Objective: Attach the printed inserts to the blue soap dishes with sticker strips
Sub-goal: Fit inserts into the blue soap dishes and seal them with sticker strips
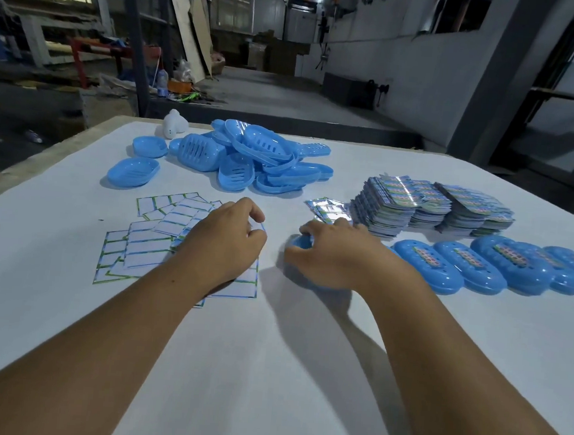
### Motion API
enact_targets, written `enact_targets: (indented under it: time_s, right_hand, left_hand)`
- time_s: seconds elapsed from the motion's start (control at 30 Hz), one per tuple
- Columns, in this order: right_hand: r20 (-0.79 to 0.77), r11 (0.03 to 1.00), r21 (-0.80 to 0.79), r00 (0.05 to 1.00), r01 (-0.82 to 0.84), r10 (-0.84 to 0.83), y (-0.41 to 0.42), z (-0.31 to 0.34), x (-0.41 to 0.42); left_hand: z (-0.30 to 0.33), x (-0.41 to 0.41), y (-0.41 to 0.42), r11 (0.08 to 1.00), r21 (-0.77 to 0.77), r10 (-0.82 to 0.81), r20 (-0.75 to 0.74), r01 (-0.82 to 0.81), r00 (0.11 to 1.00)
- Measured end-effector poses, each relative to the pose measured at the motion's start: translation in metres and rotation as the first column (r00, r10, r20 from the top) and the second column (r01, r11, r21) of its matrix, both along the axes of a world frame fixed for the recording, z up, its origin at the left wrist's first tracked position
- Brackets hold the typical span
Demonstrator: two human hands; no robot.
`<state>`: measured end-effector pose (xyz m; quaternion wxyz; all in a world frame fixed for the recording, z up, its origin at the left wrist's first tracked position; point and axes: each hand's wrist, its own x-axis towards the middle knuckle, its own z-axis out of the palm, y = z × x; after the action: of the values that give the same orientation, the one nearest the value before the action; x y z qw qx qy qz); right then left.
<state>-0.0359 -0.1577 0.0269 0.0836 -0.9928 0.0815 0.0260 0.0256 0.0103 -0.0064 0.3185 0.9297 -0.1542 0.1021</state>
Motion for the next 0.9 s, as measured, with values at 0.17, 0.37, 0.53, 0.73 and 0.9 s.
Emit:
enact_targets:
  time_s: [0.17,0.37,0.53,0.73,0.9]
  right_hand:
    - [-0.038,0.997,-0.08,0.999,0.011,-0.014,-0.004,0.011,-0.008]
    - [-0.061,0.998,-0.056,0.998,0.013,-0.017,-0.017,0.02,-0.012]
    - [-0.042,0.999,-0.05,0.999,0.009,-0.012,-0.03,0.024,-0.012]
    - [-0.017,0.998,-0.061,0.999,0.032,-0.033,-0.042,0.025,-0.011]
    - [0.03,1.0,-0.01,0.999,0.025,-0.025,-0.04,0.026,-0.012]
  left_hand:
    - [-0.003,0.002,0.0,1.0,0.02,-0.007,0.009,0.007,1.0]
    - [-0.003,0.003,0.0,0.999,0.036,-0.015,0.007,0.014,1.0]
    - [-0.002,0.002,0.001,0.999,0.033,-0.022,0.001,0.022,1.0]
    - [-0.002,0.002,0.0,0.999,0.04,-0.024,-0.006,0.024,1.0]
    - [0.0,-0.001,0.001,0.999,0.039,-0.017,-0.019,0.017,1.0]
